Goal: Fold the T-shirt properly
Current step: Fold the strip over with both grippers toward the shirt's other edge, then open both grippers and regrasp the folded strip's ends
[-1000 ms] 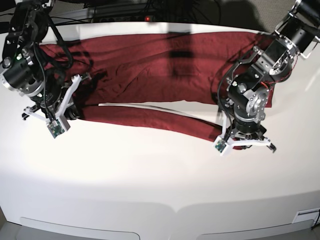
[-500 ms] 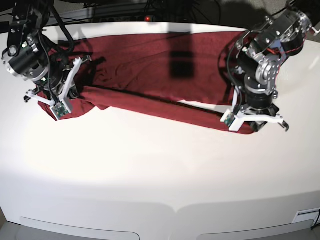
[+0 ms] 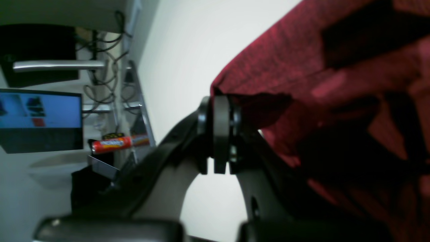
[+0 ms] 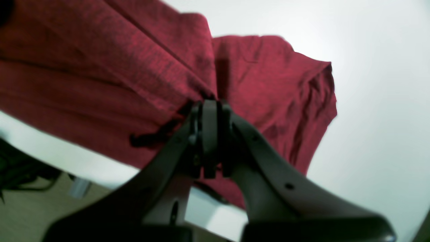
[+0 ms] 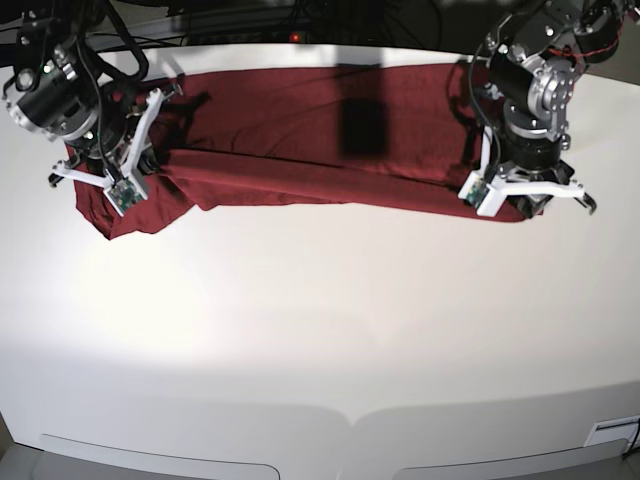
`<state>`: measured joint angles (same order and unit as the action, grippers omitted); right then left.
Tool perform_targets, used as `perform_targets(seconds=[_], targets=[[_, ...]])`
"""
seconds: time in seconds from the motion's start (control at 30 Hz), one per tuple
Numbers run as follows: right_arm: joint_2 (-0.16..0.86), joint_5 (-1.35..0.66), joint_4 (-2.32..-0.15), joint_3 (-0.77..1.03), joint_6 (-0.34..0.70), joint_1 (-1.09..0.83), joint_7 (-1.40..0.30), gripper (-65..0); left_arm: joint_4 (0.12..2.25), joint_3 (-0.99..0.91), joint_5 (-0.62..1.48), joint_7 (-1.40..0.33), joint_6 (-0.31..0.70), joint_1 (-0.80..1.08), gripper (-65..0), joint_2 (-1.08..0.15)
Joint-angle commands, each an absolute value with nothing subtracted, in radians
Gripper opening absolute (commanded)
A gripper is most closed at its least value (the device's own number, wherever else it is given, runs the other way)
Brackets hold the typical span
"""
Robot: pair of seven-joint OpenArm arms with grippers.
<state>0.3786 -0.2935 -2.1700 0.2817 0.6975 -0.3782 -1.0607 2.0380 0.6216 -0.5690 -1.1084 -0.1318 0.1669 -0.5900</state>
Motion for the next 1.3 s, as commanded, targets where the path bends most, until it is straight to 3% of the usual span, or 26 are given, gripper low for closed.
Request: perform_targets(seconds=[0.0, 0.3, 0.4, 0.83, 0.9, 0.97, 1.03, 1.27], targets=[[0.397, -0.277, -2.191, 0.29, 0.698, -0.384, -1.048, -65.0, 2.059, 0.616, -0.603, -1.115, -0.147, 0.172, -65.0, -0.601], [0.398, -0.262, -2.192, 0.332, 0.698, -0.442, -1.047, -65.0, 2.059, 0.616, -0.602, -1.118, -0.148, 0.274, -65.0, -0.601], [0.395, -0.266, -2.192, 0.334, 0.698, -0.452, -1.048, -65.0, 2.059, 0.616, -0.602, -1.058, -0.197, 0.304, -65.0, -0.601], [0.39, -0.327, -2.191, 0.334, 0.698, -0.452, -1.09, -65.0, 2.059, 0.616, -0.595, -1.031, -0.211, 0.319, -65.0, -0.601], [0.39, -0.335, -2.191, 0.334, 0.698, -0.452, -1.089, -55.5, 2.059, 0.616, -0.595, -1.031, -0.211, 0.319, -65.0, -0.601], [0.39, -0.333, -2.191, 0.334, 0.698, -0.452, -1.089, -50.5, 2.059, 0.616, -0.595, -1.032, -0.211, 0.319, -55.1, -0.601], [0.39, -0.333, -2.191, 0.334, 0.698, -0.452, -1.089, -50.3, 2.059, 0.616, -0.595, -1.032, -0.211, 0.319, -48.6, -0.601], [0.39, -0.336, -2.191, 0.334, 0.698, -0.451, -1.085, -50.2, 2.059, 0.616, -0.595, -1.03, -0.244, 0.318, -47.3, -0.601]])
